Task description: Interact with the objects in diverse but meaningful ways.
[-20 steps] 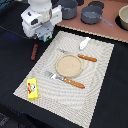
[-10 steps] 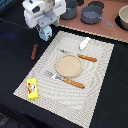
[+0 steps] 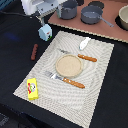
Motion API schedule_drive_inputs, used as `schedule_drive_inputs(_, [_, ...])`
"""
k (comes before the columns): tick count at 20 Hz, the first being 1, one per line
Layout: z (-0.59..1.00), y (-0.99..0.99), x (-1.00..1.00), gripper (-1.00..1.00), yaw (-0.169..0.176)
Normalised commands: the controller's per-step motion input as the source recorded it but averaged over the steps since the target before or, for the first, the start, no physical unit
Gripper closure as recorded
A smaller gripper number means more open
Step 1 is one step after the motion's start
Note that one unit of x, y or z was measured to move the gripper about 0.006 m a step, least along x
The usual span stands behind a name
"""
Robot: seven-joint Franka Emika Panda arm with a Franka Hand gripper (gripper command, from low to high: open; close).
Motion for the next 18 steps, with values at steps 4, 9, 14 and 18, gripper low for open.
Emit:
schedule_drive_inputs(4, [0.09, -0.88, 0.39, -1.0, 0.006])
schedule_drive_inputs(9, [0.0, -0.94, 0.34, -1.0, 0.005])
schedule_drive_inputs(14, [0.0, -0.94, 0.37, -1.0, 0.013])
schedule_drive_inputs(18, [0.03, -0.88, 0.49, -1.0, 0.026])
